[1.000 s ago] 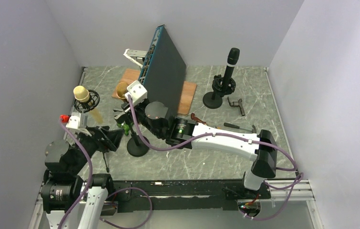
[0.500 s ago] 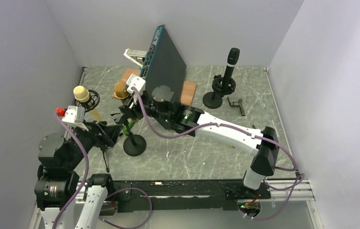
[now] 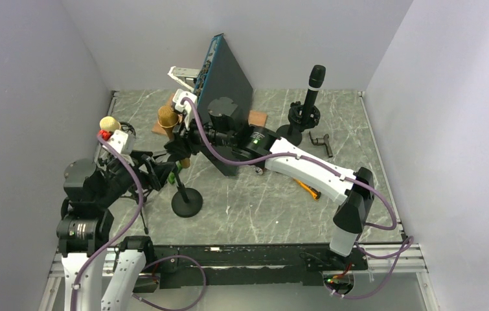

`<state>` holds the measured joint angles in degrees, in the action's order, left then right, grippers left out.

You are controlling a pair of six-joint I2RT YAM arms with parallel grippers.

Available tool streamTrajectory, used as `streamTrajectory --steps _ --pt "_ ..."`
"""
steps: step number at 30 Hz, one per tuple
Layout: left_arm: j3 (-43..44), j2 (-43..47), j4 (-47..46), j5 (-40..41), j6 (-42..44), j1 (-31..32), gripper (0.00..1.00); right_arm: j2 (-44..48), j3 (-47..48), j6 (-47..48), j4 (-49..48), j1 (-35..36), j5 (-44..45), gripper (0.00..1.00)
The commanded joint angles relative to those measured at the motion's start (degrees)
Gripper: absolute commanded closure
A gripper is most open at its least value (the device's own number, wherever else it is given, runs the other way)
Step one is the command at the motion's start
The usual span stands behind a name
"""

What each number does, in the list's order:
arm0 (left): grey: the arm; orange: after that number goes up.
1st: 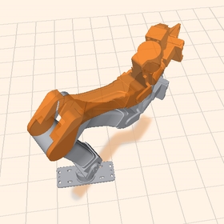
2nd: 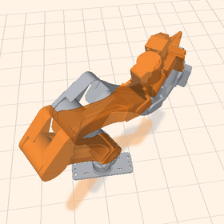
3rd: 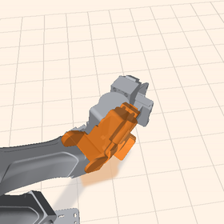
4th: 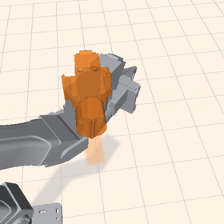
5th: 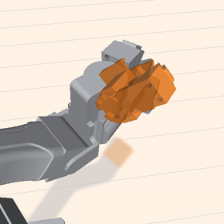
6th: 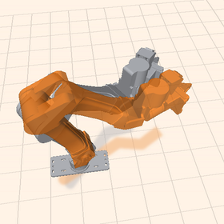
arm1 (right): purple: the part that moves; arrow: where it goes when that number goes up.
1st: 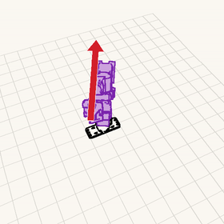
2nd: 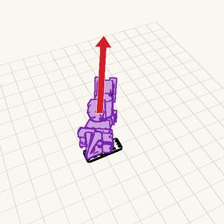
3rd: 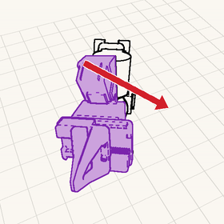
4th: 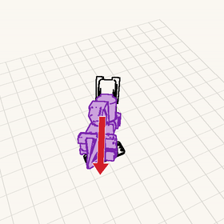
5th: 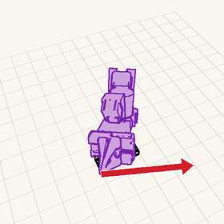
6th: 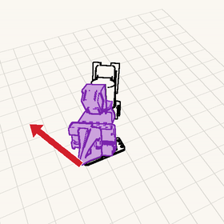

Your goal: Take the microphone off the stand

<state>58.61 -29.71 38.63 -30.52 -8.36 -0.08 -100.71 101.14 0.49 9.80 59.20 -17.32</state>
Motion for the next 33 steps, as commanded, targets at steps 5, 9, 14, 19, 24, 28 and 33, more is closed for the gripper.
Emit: streamTrajectory --steps 5,9,14,19,24,28,33 --pt "-1.75 -4.69 -4.69 -11.05 7.04 -0.28 0.19 2.86 -0.98 -2.74 -1.71 -0.73 -4.27 1.00" --pt "-2.66 -5.38 -3.97 -13.66 7.65 -0.32 0.23 3.32 -1.70 -3.08 -2.45 -0.92 -4.27 1.00" --pt "-4.09 -4.63 -4.10 -11.21 7.66 -0.32 0.28 3.06 -1.71 -3.80 -2.97 -0.94 -4.97 1.00" --pt "-5.04 -3.83 -6.03 -10.70 7.02 -0.28 0.30 2.47 -0.87 -3.83 -2.20 -0.93 -5.26 1.00" --pt "-4.86 -4.03 -5.53 -8.85 10.23 -0.28 1.00 2.70 -0.83 -4.28 -2.27 -0.94 -5.22 1.00" --pt "-5.00 -3.30 -3.28 -6.82 11.30 -0.30 1.00 3.50 -0.32 -4.38 -2.76 -0.90 -3.19 1.00" --pt "-5.34 -3.14 -2.21 -6.48 11.44 -0.28 1.00 2.64 5.48 -3.39 -0.90 -0.84 -0.44 1.00"
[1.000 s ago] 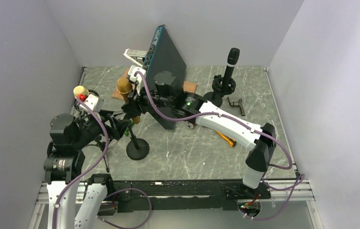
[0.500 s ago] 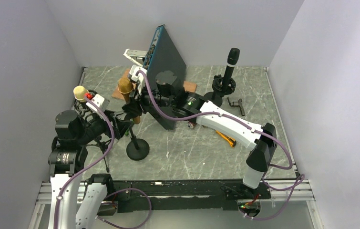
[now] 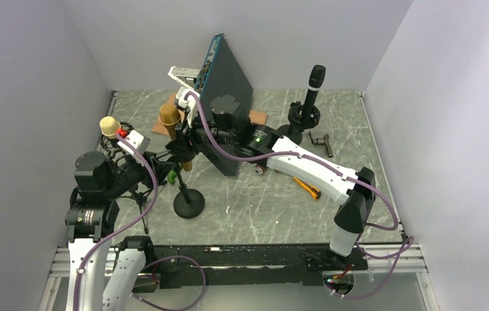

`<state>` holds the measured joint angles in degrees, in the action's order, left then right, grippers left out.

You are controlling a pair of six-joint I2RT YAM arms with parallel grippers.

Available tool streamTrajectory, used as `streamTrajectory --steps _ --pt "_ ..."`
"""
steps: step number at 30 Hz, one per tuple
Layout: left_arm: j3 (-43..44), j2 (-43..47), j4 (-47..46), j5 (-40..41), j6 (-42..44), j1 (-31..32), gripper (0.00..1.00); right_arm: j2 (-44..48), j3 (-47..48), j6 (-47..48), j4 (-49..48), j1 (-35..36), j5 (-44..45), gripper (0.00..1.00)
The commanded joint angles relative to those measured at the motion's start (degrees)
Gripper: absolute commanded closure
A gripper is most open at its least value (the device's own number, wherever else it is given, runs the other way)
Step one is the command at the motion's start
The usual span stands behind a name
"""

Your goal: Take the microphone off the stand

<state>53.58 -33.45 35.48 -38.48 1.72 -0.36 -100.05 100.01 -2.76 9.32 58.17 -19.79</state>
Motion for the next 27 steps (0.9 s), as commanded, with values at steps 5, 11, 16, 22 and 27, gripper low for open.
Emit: streamTrajectory --steps 5,11,16,22,27 --pt "-0.43 0.93 0.85 1.29 1.18 1.46 1.00 1.27 15.06 1.66 0.61 0.19 5.28 1.00" --pt "-1.05 1.62 0.84 2.09 1.06 1.57 1.00 5.78 15.90 4.64 -3.11 0.10 12.39 1.00" --pt "-0.56 2.15 0.96 0.79 0.33 1.68 0.97 12.97 4.96 6.17 -6.16 0.05 26.41 1.00" --pt "-0.50 2.48 -0.77 0.67 -4.11 1.66 0.42 23.49 -14.55 5.60 -8.39 -1.11 45.80 1.00" --pt "2.75 2.92 -0.97 0.68 -6.15 1.61 0.39 29.04 -26.75 -3.99 -5.74 -4.77 44.26 1.00"
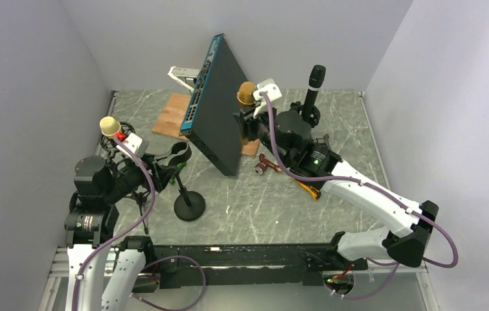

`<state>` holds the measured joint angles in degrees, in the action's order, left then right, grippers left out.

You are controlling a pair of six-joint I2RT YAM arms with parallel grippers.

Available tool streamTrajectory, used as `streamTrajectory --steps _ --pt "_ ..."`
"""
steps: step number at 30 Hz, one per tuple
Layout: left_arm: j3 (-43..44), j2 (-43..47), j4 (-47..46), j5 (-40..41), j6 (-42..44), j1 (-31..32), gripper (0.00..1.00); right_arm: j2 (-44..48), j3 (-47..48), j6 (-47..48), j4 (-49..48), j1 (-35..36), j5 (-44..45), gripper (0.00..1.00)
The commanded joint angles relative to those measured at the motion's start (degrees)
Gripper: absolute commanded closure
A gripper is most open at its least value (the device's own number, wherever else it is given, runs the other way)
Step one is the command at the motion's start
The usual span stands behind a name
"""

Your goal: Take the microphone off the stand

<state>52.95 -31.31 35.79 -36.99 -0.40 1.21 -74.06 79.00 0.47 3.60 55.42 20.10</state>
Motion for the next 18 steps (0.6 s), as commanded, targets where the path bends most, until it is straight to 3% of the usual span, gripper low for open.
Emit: streamTrajectory --steps 1,7,10,15,18 --pt "4.44 0.74 -0.73 -1.08 -4.48 0.09 0.39 3.35 -7.30 -8.36 0.89 -2.16 3.04 1.00" --pt "8.14 1.68 0.44 -6.04 -6.45 0.03 0.38 5.15 -16.18 -14.16 5.10 -2.16 -4.35 1.00" --pt "6.62 2.16 -0.77 -6.12 -6.73 0.09 0.48 5.50 -18.17 -16.14 6.02 -2.09 -6.30 1.00" --pt "5.49 2.91 -1.23 -6.13 -5.89 0.03 0.39 5.14 -18.73 -18.03 6.93 -2.20 -7.82 1.00" --pt "6.49 3.51 -0.89 -6.19 -5.46 0.06 0.42 3.09 -18.60 -21.29 9.66 -2.22 -9.78 1.00"
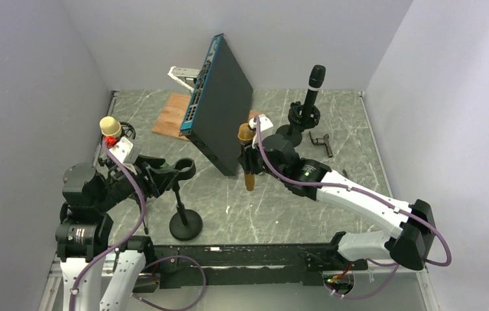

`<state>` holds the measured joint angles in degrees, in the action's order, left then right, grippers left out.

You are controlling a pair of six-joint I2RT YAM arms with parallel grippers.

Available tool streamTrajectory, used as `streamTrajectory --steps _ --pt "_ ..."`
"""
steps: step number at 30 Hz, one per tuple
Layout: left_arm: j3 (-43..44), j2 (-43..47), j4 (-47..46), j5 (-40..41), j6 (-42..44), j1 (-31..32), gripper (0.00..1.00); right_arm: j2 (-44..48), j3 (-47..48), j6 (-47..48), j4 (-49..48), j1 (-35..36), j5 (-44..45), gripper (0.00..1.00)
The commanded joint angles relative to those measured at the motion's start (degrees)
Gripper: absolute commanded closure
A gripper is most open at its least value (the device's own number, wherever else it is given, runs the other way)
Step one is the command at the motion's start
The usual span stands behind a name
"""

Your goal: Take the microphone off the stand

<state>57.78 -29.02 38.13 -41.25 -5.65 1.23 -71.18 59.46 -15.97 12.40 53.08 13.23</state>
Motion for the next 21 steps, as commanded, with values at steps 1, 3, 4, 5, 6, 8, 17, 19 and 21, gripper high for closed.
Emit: streamTrajectory --steps 1,3,4,5,6,8,17,19,21 --pt "1.86 1.27 -3.17 -1.76 -0.09 0.00 0.45 -0.76 1.14 -6.35 2.23 0.07 -3.47 1.00" --pt "1.53 1.52 -3.30 -1.67 0.11 0.03 0.52 -2.84 1.51 -9.21 5.05 -0.33 -4.89 1.00" --pt "0.98 1.77 -3.79 -1.69 -0.12 0.02 0.57 -3.73 1.35 -10.46 6.18 -0.77 -5.86 1.00" --pt "0.30 2.11 -4.73 -1.76 -0.60 0.01 0.61 -4.41 1.13 -11.69 7.08 -1.42 -7.53 1.00" --pt "-0.50 2.38 -5.63 -2.07 -0.99 0.00 0.64 -4.85 0.75 -13.01 7.87 -2.36 -9.03 1.00" --pt "-1.24 2.78 -7.34 -2.96 -1.78 0.02 0.64 -6.37 0.23 -15.67 9.74 -5.32 -14.28 1.00" --pt "3.68 2.11 -4.96 -1.06 -3.06 0.01 0.41 -13.35 -5.89 -21.21 11.27 -9.07 -29.66 1.00" --pt "4.59 1.85 -3.40 0.58 -3.70 0.04 0.40 -14.13 -8.20 -22.77 8.51 -9.06 -30.47 0.98" --pt "5.33 1.01 -1.42 1.66 -3.71 0.03 0.41 -15.22 -9.73 -23.85 6.32 -9.04 -29.17 0.95"
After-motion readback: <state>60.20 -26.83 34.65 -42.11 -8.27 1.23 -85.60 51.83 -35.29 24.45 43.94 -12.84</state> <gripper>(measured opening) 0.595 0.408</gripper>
